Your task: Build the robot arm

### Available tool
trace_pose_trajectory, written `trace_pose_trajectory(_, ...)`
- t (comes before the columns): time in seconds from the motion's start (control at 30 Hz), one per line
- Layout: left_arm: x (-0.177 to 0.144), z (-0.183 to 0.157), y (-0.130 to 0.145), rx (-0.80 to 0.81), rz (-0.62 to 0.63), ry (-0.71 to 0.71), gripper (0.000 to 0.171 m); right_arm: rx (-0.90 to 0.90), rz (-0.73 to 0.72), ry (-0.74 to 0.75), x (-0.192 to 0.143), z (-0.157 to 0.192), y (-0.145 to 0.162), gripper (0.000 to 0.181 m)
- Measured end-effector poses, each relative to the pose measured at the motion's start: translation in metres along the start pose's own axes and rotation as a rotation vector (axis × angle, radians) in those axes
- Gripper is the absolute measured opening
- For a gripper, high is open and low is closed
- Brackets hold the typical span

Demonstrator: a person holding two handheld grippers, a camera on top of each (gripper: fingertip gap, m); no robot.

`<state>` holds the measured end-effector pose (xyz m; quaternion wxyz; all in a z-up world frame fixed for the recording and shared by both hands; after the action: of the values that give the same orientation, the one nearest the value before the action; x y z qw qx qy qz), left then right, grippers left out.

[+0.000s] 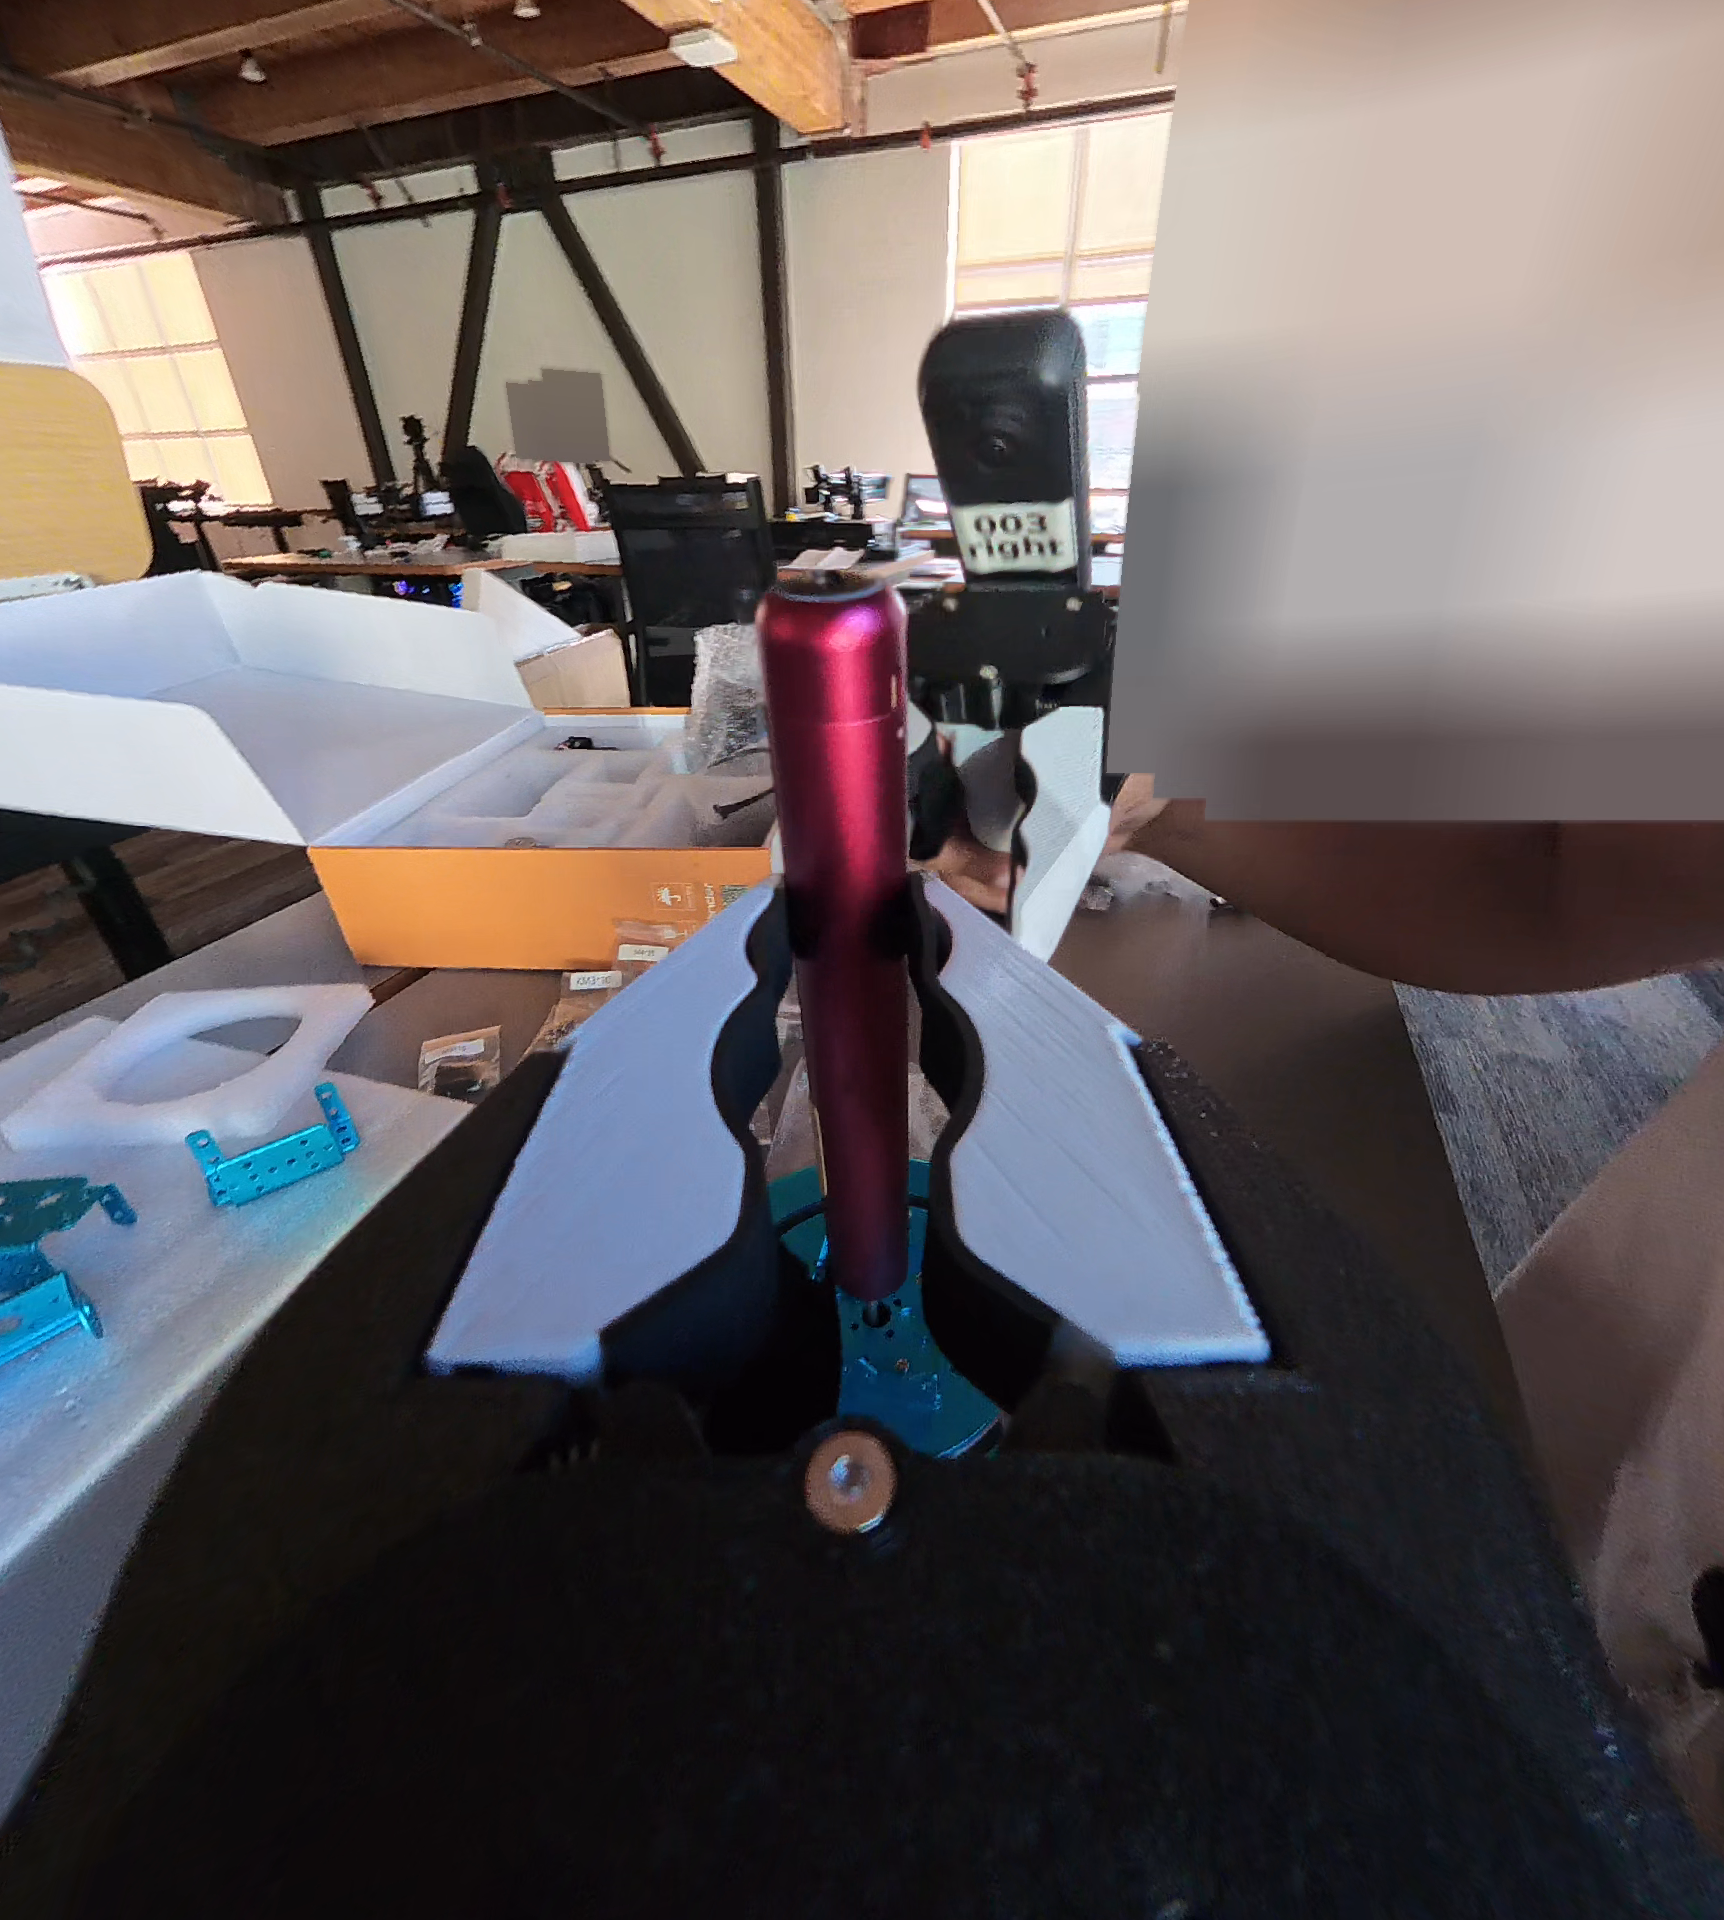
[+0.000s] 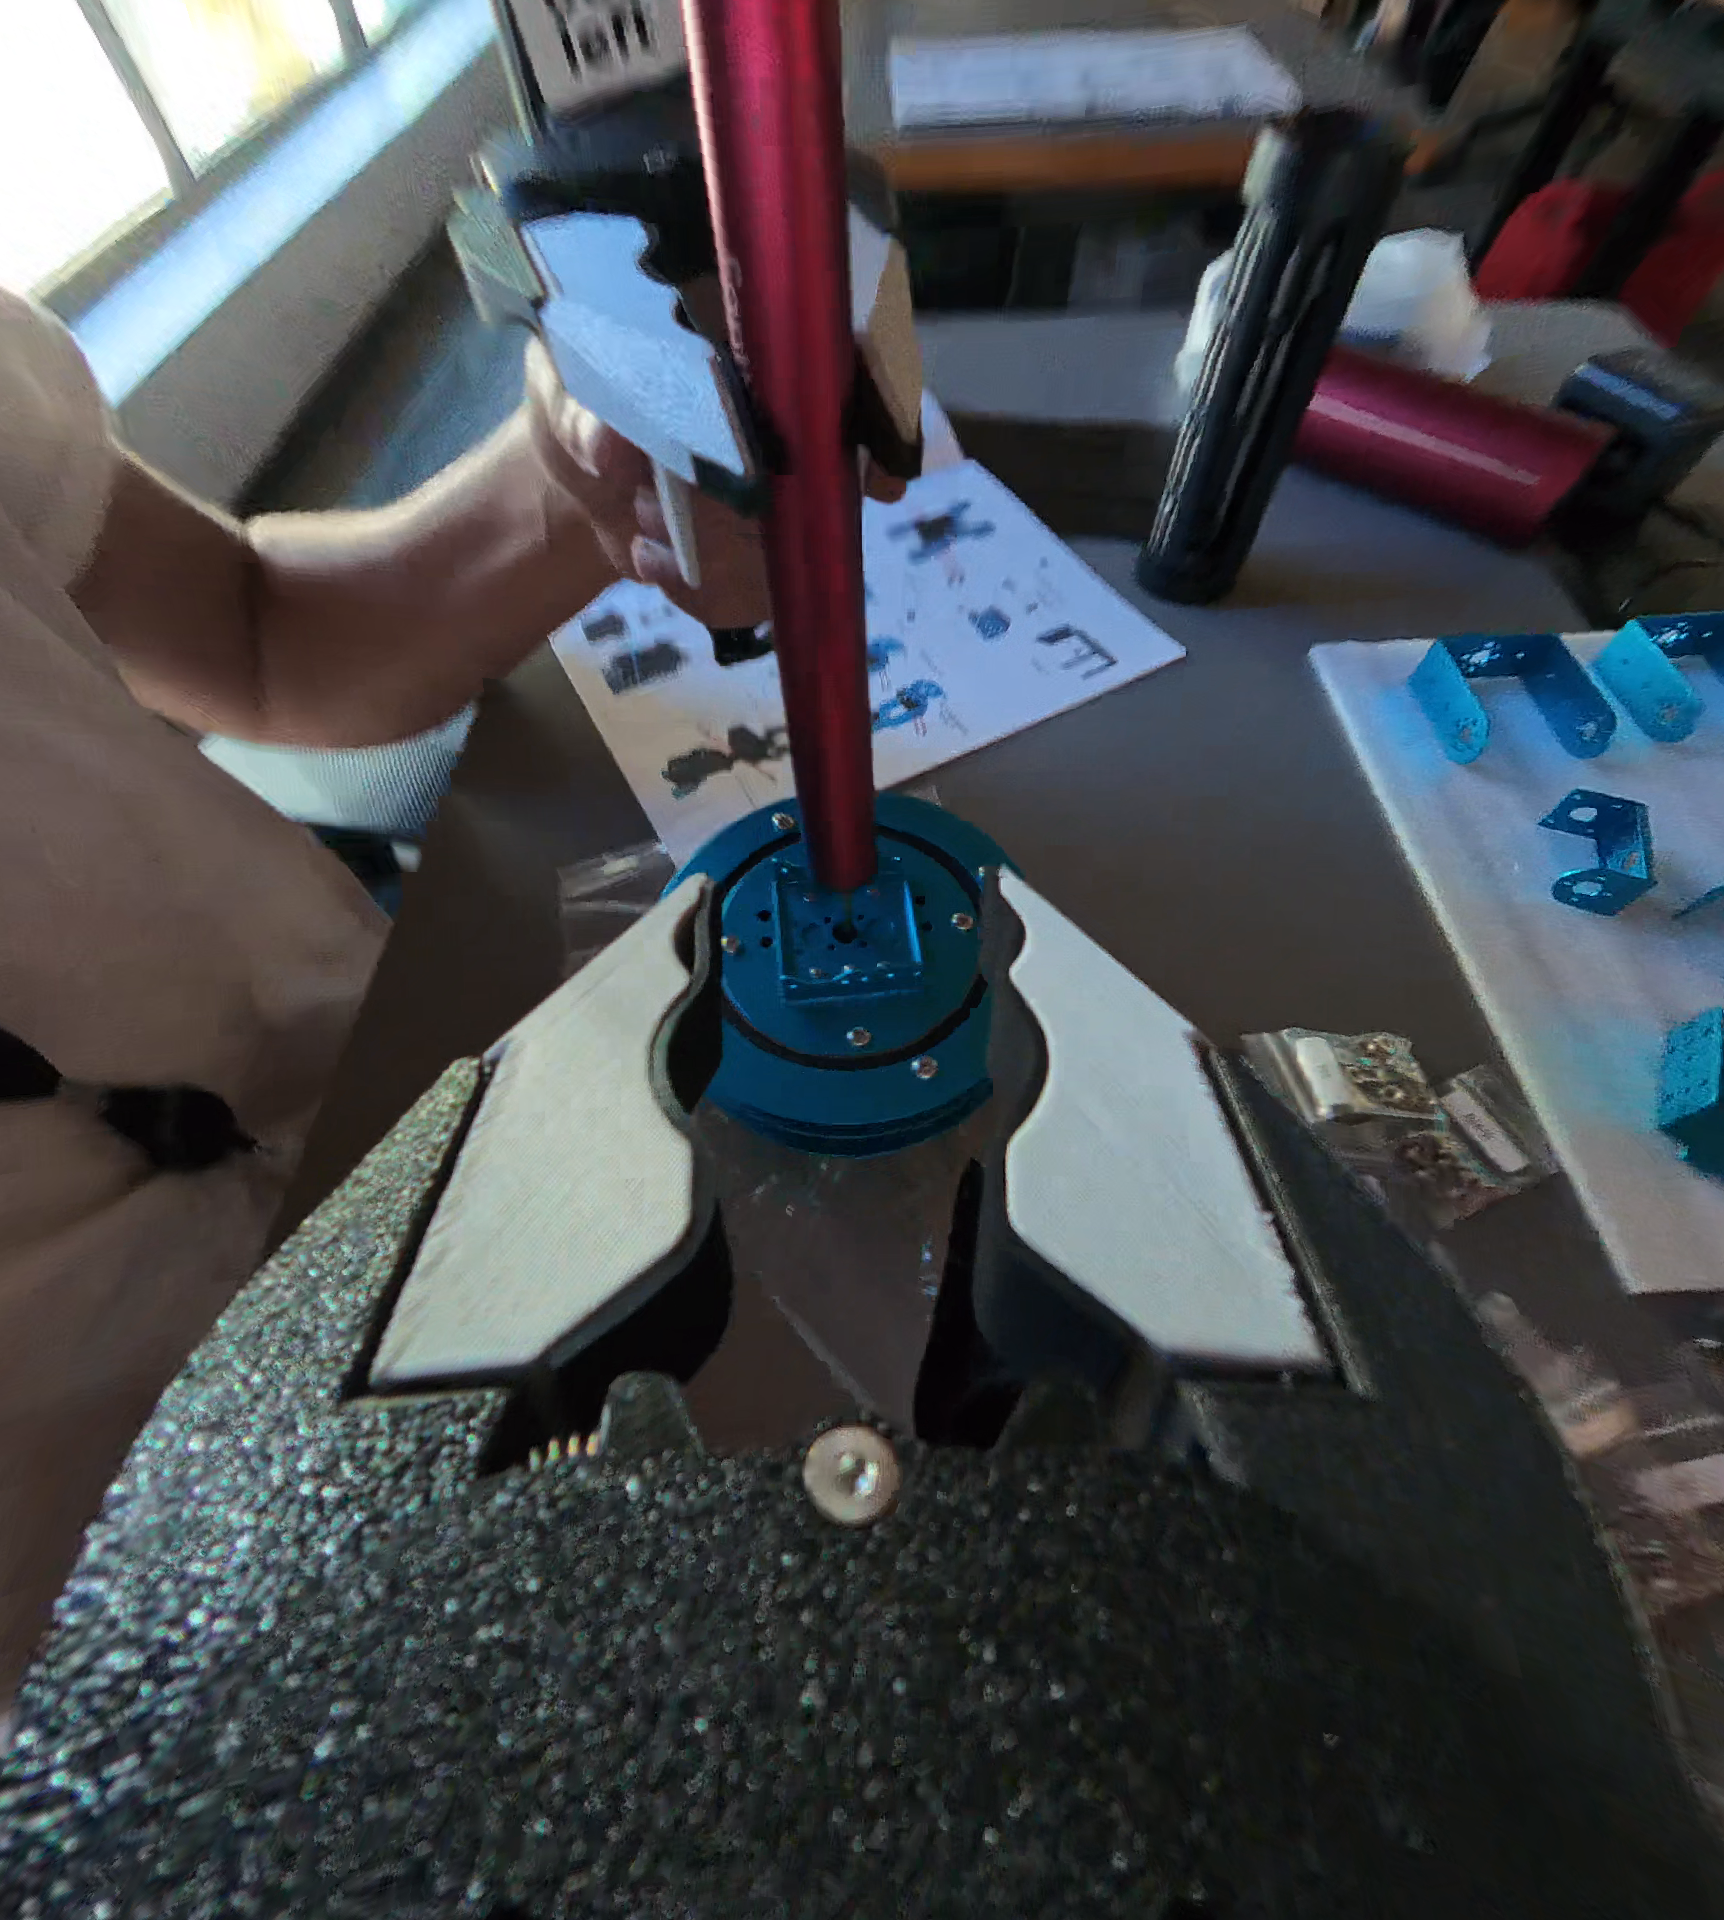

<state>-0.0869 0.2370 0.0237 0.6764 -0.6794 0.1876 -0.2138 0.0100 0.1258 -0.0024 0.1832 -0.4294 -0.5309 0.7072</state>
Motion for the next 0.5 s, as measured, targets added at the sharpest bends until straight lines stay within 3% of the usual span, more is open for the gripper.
trace_pose_trajectory(0.27, -0.001, 0.008, 0.0, 0.009, 0.013, 0.125, 0.02, 0.123, -0.467, 0.031, -0.035, 0.018, 0.042, 0.042)
trace_pose_trajectory(0.37, 0.0, 0.008, -0.001, 0.015, 0.031, 0.166, 0.021, 0.207, -0.484, -0.05, -0.037, 0.019, 0.044, 0.045)
trace_pose_trajectory(0.5, 0.001, 0.006, -0.001, 0.032, 0.03, 0.215, 0.02, 0.201, -0.421, -0.012, -0.027, 0.013, 0.059, 0.045)
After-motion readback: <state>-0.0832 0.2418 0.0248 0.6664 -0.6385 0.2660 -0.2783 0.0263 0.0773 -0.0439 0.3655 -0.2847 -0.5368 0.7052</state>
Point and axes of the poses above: each gripper's, where its closed fingertips meet, x out along the fingers, y out of its underside, z = x × y across the jaws, the point moved 6 cm from there along -x, back along the fingers, and after that the axes turned 5 degrees about -y, right-handed, at the moved point
